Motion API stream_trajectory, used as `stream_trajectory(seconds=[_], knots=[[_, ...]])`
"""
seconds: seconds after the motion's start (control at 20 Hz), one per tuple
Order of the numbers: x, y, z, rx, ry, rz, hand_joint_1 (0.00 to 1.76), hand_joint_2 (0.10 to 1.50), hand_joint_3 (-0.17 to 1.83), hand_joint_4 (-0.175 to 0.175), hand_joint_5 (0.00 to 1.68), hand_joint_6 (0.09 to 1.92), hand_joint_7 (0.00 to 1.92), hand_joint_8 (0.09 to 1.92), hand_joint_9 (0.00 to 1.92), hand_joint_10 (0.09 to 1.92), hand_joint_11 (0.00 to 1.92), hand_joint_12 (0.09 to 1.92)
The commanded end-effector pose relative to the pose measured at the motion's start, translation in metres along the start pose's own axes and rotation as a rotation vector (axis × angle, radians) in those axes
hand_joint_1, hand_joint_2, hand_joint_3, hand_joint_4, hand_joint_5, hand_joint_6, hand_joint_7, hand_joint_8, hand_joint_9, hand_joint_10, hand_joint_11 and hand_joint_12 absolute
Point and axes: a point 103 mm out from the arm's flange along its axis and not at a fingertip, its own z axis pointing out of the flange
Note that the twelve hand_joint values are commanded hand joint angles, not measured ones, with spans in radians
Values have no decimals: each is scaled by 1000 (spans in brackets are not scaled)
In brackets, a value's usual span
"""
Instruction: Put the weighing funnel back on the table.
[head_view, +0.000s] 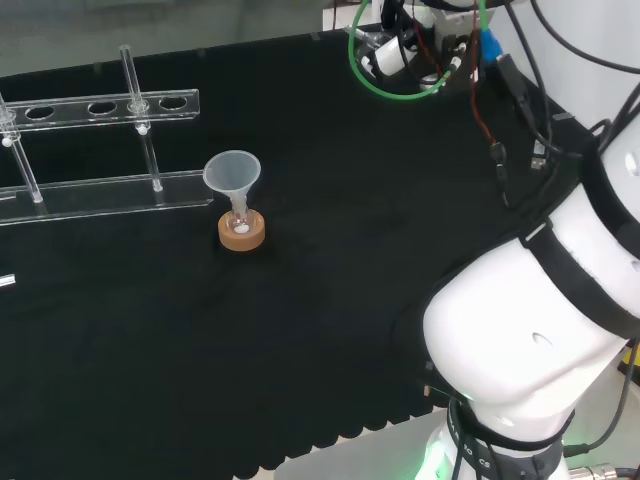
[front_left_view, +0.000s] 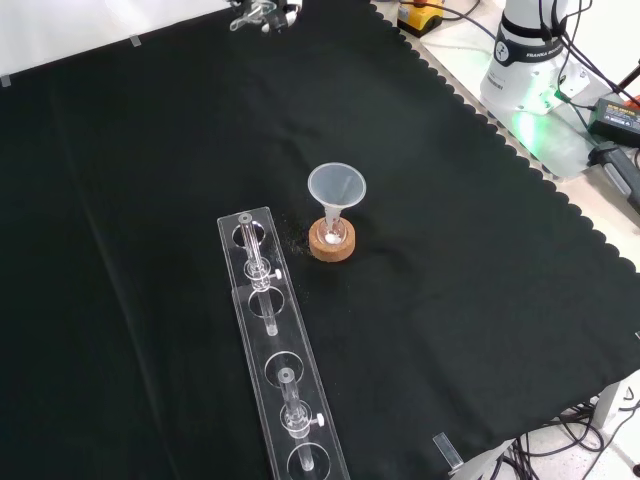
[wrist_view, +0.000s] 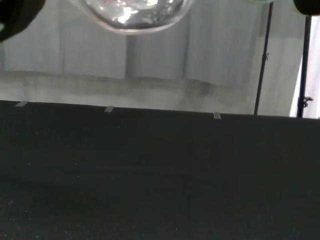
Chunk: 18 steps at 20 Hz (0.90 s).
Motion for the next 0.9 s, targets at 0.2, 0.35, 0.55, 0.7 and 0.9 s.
stream_trajectory(seconds=[0.2,0.35,0.55,0.7,0.9], knots=[[-10,14,38,3,43,76,1235,153,1417,175,1522,710,1867,467,1919,87,1654,468],[-20,14,62,24,64,84,1235,153,1417,175,1523,709,1866,467,1920,87,1654,468],[-45,9,93,42,84,109,1235,153,1416,175,1523,708,1866,467,1920,87,1654,468],[-67,-1,114,36,105,159,1235,153,1416,175,1523,708,1866,467,1920,87,1654,468],[-87,-11,144,58,117,155,1236,153,1416,175,1524,707,1866,467,1920,87,1653,468]])
